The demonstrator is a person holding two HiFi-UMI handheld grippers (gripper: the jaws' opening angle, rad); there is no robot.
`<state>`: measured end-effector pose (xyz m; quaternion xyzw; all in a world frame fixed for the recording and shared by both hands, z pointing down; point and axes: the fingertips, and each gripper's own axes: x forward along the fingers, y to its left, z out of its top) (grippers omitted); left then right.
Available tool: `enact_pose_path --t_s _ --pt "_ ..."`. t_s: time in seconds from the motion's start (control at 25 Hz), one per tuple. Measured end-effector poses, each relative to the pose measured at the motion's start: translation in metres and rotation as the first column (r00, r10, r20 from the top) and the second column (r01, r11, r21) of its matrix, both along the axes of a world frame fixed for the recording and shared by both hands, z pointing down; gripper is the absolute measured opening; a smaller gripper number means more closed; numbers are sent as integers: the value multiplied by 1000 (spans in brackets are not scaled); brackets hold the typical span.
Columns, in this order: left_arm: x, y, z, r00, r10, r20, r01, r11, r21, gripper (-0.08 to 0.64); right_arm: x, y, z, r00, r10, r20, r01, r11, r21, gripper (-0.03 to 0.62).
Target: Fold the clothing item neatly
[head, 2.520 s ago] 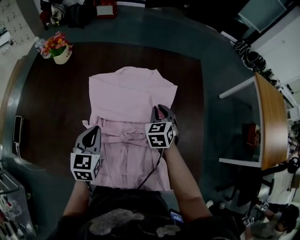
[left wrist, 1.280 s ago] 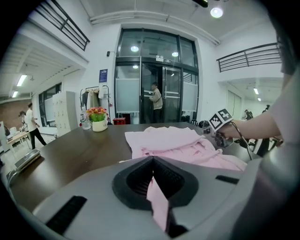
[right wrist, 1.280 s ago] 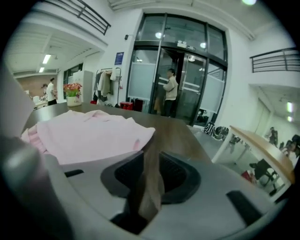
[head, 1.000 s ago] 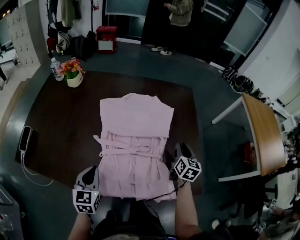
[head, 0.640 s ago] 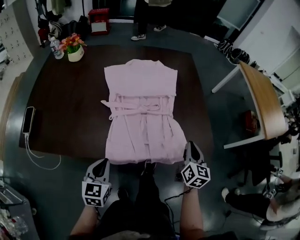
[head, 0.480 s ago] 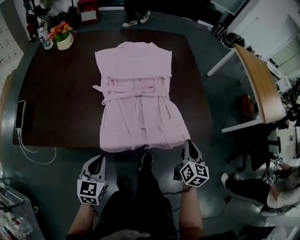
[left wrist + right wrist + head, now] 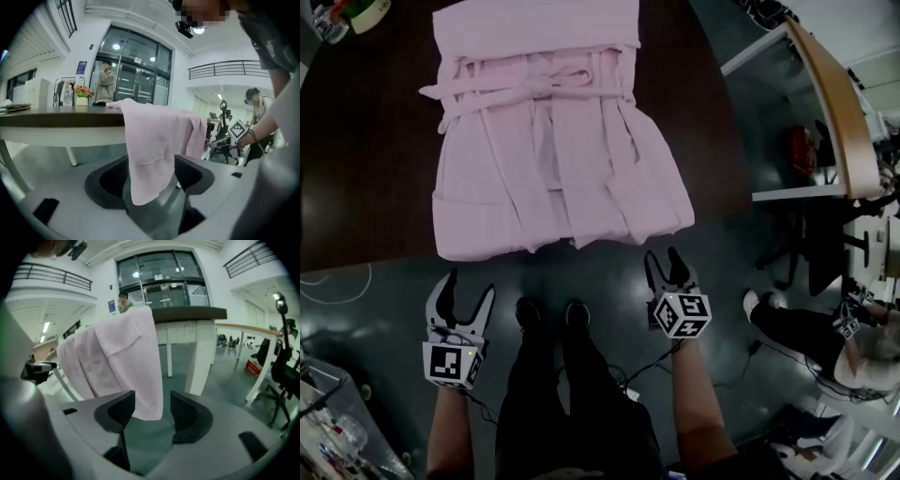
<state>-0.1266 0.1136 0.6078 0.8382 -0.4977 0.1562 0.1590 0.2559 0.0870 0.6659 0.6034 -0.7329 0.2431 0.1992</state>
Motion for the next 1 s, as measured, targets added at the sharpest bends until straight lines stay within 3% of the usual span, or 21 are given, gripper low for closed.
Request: enact_pose_path --t_s 0.28,0.52,0.6,0.76,0.8,0.84,0.88,0.92,1.0 --pt "15 -41 99 1000 0 0 0 1000 13 423 25 -31 78 980 -180 -82 180 984 -12 243" --pt "29 -66 154 993 87 75 -87 996 3 424 23 -70 93 943 -294 -156 304 952 45 244" --pt "41 -74 165 985 137 105 -136 991 -15 423 16 -77 95 936 -305 -177 319 946 55 242" --pt "54 -82 168 981 169 95 -167 986 -30 419 -2 -80 92 944 -288 -161 305 949 87 218" --pt "54 -81 164 982 164 97 -163 986 -25 364 -5 -79 90 948 -273 -165 292 952 97 139" --pt "53 -78 160 982 155 108 -154 988 -14 217 -7 -77 88 951 -257 -171 277 955 106 35" --pt "51 -74 156 982 144 122 -145 989 -2 95 -10 -73 86 954 -246 -170 267 957 110 0" --pt "50 -68 153 982 135 133 -136 991 3 47 -13 -67 85 956 -245 -161 263 959 106 0" --pt "49 -49 152 985 125 118 -123 992 -25 46 -20 -50 83 956 -257 -139 270 959 86 0"
